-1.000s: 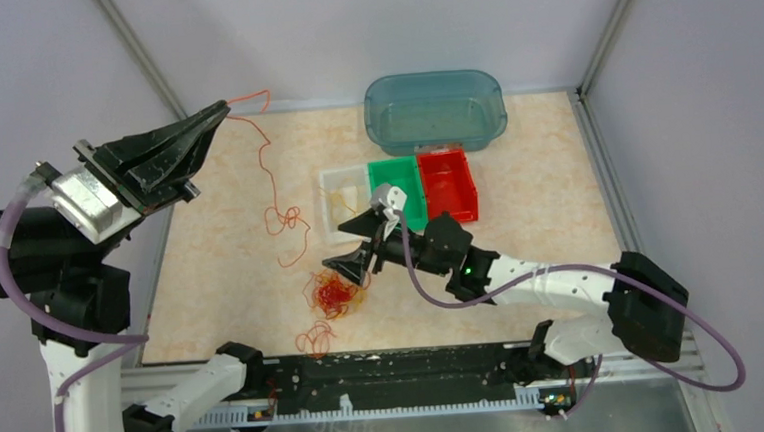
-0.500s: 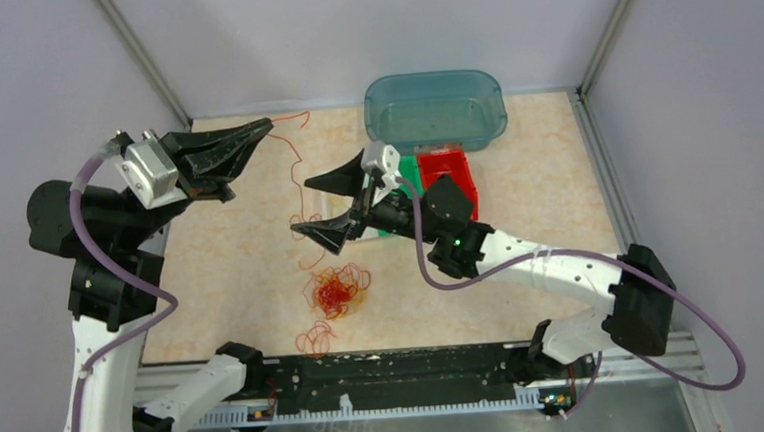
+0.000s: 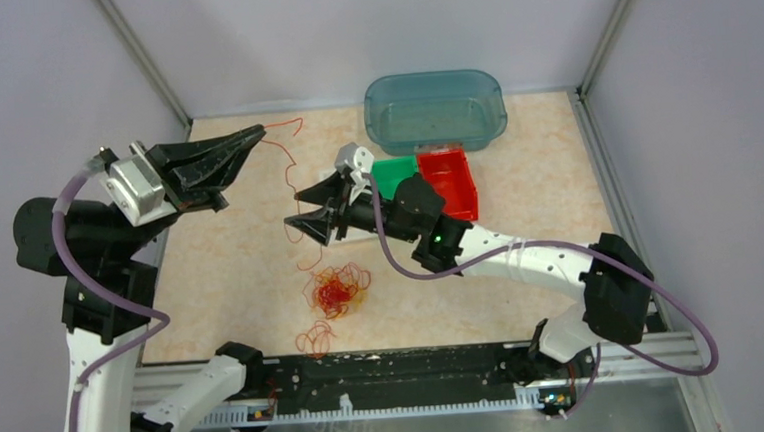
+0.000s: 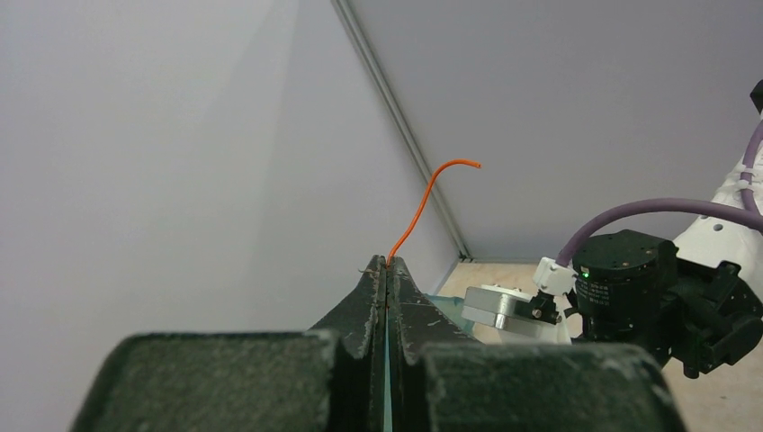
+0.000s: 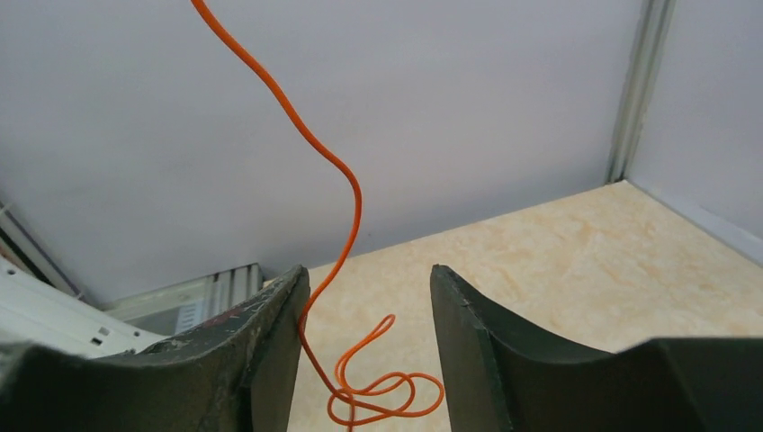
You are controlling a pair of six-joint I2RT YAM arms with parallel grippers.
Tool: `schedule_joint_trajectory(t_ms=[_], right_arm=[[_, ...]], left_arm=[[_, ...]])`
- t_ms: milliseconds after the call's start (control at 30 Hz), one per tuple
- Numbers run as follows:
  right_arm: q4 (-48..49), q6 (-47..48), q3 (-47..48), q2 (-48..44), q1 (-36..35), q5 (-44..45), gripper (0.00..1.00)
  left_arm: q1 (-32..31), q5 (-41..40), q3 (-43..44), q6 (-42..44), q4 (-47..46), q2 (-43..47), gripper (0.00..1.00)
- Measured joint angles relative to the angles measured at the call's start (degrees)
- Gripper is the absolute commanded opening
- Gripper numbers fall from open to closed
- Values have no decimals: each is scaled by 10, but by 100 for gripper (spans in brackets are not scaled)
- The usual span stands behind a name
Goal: Untangle the cables
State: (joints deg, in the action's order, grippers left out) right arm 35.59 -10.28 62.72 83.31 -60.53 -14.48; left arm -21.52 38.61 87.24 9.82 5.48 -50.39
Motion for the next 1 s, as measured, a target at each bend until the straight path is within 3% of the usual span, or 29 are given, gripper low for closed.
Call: schedule_joint_trajectory(t_ms=[233, 333, 467, 567, 700, 733, 767, 833, 867, 1000], right_arm=[[-19, 9, -1, -14, 0, 36, 53], [-20, 11, -5, -26, 0, 41, 36], [-17, 10, -6, -33, 2, 40, 0], [-17, 9, -7, -33, 6, 38, 0], [-23, 1, -14, -37, 22, 39, 0], [-26, -2, -16, -40, 30, 41, 0], [-30, -5, -19, -45, 38, 44, 0], [-38, -15, -30, -60, 62, 52, 0], [-41, -20, -37, -70, 76, 58, 0], [-59, -43, -68, -118, 137, 89, 0]], left_arm=[[0, 0, -5, 0, -2, 2, 0], [0, 0, -7, 0, -3, 2, 0], [0, 0, -8, 0, -3, 2, 0], [0, 0, -13, 0, -5, 5, 2], [0, -6, -39, 1, -8, 18, 18], [0, -9, -54, 1, -8, 24, 26], [0, -11, -70, 2, -8, 31, 41], [0, -13, -108, 7, -1, 46, 86], [0, -12, -130, 13, 10, 54, 98], [0, 4, -187, 56, 103, 56, 99]])
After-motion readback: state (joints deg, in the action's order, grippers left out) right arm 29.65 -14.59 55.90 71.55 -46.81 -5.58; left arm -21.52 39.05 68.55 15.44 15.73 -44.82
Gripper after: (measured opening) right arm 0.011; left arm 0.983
